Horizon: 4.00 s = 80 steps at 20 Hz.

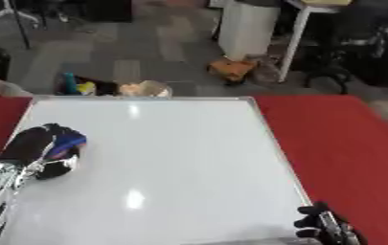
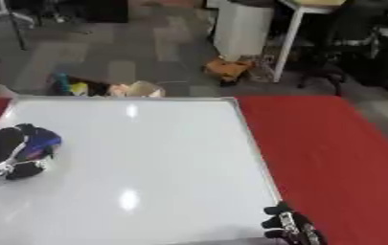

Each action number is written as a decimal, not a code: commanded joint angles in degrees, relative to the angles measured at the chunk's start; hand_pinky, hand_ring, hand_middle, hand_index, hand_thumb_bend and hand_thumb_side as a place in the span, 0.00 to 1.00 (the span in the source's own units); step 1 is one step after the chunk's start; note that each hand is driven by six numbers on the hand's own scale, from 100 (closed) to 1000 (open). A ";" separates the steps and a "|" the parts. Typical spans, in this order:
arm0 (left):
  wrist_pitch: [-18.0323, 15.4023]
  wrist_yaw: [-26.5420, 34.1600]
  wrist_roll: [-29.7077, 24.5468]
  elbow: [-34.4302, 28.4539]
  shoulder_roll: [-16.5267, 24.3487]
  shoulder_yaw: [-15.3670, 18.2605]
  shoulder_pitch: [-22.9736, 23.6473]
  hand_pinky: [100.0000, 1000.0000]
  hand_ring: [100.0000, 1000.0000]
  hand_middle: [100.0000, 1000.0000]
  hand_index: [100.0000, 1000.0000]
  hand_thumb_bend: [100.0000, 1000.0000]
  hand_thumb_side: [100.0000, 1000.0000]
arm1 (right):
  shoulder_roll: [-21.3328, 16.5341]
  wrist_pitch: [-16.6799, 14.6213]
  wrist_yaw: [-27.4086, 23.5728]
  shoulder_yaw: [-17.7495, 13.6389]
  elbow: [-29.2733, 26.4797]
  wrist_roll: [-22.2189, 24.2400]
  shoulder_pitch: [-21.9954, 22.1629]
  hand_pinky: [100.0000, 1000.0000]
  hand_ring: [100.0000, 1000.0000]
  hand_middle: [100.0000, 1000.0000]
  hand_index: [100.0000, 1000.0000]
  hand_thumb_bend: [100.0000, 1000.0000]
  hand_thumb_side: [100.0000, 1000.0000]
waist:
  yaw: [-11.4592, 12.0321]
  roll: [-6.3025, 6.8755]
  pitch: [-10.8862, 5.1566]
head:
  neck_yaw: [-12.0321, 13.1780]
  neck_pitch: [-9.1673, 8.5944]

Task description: Wipe the whiteboard clean with a brush.

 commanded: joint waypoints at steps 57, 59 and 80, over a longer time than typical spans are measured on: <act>-5.59 -2.39 -6.11 -11.02 -1.94 -8.75 5.40 0.56 0.58 0.61 0.80 0.07 0.45 | -0.79 -0.05 0.18 -0.14 -0.90 0.21 -0.29 0.55 0.59 0.42 0.64 0.00 0.87 | 0.57 0.16 -0.92 | -0.54 -0.18; -4.73 -3.68 -4.73 -9.36 -1.81 -8.03 5.48 0.57 0.59 0.62 0.80 0.08 0.44 | -0.78 -0.08 0.20 -0.18 -0.90 0.17 -0.24 0.55 0.59 0.42 0.64 0.00 0.87 | 0.63 0.13 -0.92 | -0.56 -0.19; 4.22 -4.52 3.73 1.51 2.04 -0.39 5.60 0.57 0.59 0.62 0.80 0.09 0.39 | -0.70 -0.07 0.32 -0.32 -0.95 0.06 0.06 0.55 0.59 0.42 0.64 0.00 0.87 | 1.12 0.00 -0.98 | -0.90 -0.27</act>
